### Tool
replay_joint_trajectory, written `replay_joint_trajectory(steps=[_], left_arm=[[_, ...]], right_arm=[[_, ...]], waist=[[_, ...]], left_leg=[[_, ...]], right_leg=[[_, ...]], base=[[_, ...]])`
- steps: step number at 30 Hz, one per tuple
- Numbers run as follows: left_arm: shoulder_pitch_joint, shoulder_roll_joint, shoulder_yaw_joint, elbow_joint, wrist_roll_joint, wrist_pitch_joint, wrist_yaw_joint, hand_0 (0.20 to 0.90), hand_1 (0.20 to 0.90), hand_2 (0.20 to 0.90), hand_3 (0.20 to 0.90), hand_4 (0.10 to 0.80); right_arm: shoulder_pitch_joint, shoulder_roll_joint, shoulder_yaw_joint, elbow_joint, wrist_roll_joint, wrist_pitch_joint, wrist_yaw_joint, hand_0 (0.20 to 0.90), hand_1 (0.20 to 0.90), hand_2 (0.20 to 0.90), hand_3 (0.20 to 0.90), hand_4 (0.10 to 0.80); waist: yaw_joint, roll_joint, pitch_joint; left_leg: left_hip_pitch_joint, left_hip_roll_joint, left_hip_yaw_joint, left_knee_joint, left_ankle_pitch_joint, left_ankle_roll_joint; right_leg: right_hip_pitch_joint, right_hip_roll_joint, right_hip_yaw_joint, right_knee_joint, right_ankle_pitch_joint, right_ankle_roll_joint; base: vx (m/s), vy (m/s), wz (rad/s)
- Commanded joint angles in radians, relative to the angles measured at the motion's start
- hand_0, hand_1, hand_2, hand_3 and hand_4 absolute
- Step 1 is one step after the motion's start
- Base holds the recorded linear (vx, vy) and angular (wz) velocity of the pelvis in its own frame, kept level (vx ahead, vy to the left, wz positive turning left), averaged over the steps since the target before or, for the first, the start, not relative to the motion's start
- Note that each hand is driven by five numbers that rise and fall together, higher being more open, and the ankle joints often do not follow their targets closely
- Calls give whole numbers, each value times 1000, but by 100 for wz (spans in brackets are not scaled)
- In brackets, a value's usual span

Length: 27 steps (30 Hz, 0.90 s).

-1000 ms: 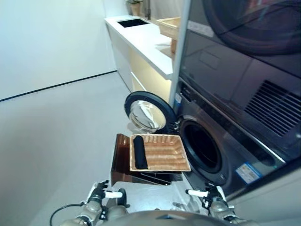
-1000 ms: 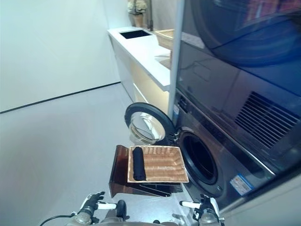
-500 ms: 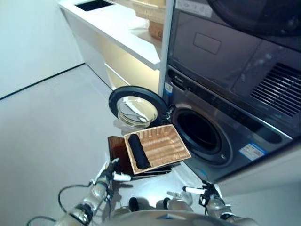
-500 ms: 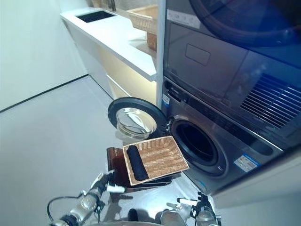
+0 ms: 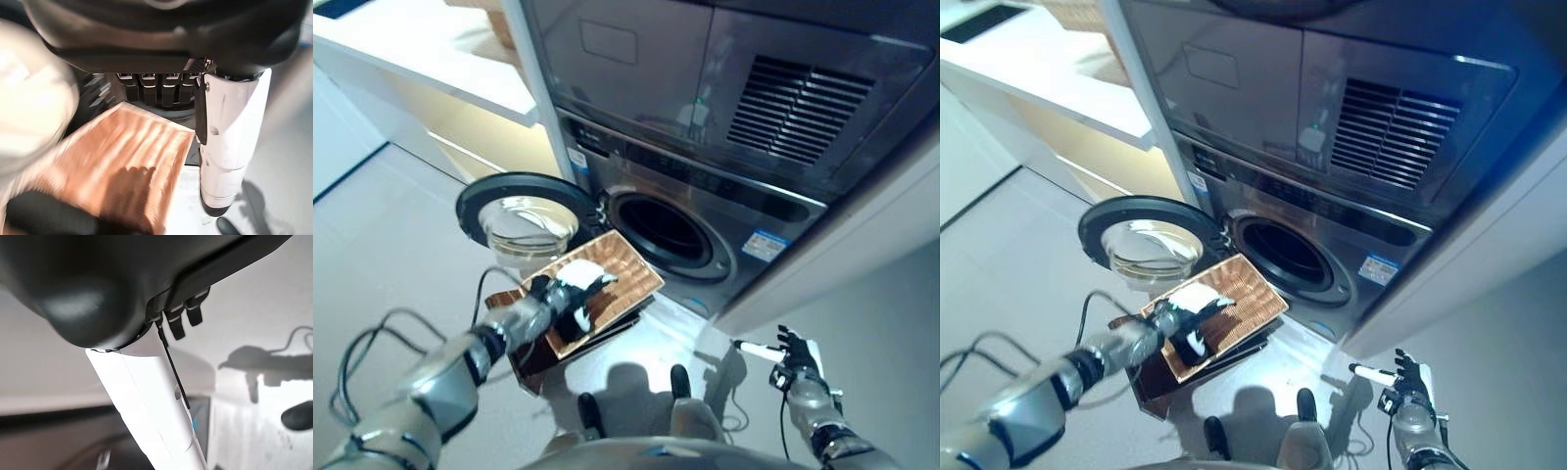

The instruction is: Pick up the clothes and place them into the washing machine

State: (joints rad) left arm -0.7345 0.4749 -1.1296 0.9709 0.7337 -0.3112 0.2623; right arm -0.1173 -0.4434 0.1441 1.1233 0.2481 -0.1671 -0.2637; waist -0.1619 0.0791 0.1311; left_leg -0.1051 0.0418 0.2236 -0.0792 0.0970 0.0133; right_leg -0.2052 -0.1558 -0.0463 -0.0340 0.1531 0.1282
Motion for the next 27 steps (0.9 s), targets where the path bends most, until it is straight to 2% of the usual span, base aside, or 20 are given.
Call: replay_joint_trajectory(steps=[1,6,7,13,18,21,25,26,27], left_arm=[[-169,100,-7,-10,162,20,110,900,900,900,900,800],[-251,111,-75,26,233,43,120,900,900,900,900,800],[-299,129,-115,28,270,54,124,900,900,900,900,800],[-374,169,-152,45,269,58,110,900,900,900,900,800],[-440,186,-149,80,231,75,110,900,900,900,900,800],[-459,204,-150,84,202,74,86,900,900,900,900,800],[-455,225,-141,110,181,76,70,900,900,900,900,800],[-455,239,-142,99,170,71,66,900,900,900,900,800],[-457,253,-142,91,167,69,69,900,900,900,900,800]], right_arm=[[-69,-35,-19,-19,62,-78,-26,900,900,900,900,800],[-104,-41,-8,4,106,-86,-21,900,900,900,900,800],[-110,-47,4,6,120,-88,-12,900,900,900,900,800],[-133,-51,29,-7,161,-98,-6,900,900,900,900,800],[-151,-49,51,-62,201,-115,-2,900,900,900,900,800],[-138,-51,73,-136,219,-132,7,900,900,900,900,800],[-113,-53,88,-224,242,-147,30,900,900,900,900,800],[-110,-57,87,-225,246,-148,28,900,900,900,900,800],[-102,-57,88,-224,243,-151,33,900,900,900,900,800]], waist=[[-8,-16,73],[-13,-25,120],[-19,-30,140],[-27,-47,173],[-36,-66,193],[-47,-84,206],[-59,-97,197],[-54,-93,190],[-52,-95,190]], left_leg=[[-73,18,-35,78,-57,-85],[-139,17,-30,123,-55,-86],[-168,17,-24,139,-56,-89],[-253,22,-22,198,-73,-92],[-367,32,-20,278,-96,-94],[-462,61,-26,397,-142,-88],[-522,90,-15,471,-183,-86],[-521,95,-25,488,-227,-87],[-532,101,-23,505,-237,-83]], right_leg=[[-41,-35,25,66,-53,57],[-88,-34,35,75,-38,54],[-109,-35,41,77,-33,54],[-178,-32,57,98,-29,52],[-277,-24,72,138,-26,46],[-349,-13,84,190,-38,42],[-417,8,104,234,-50,37],[-415,16,106,241,-79,44],[-422,17,108,245,-81,44]], base=[[-96,-5,-2],[-74,2,-2],[-40,15,-3],[-36,14,-2],[-55,3,-2],[-40,8,-2],[28,53,-13],[114,63,-12],[112,52,-16]])
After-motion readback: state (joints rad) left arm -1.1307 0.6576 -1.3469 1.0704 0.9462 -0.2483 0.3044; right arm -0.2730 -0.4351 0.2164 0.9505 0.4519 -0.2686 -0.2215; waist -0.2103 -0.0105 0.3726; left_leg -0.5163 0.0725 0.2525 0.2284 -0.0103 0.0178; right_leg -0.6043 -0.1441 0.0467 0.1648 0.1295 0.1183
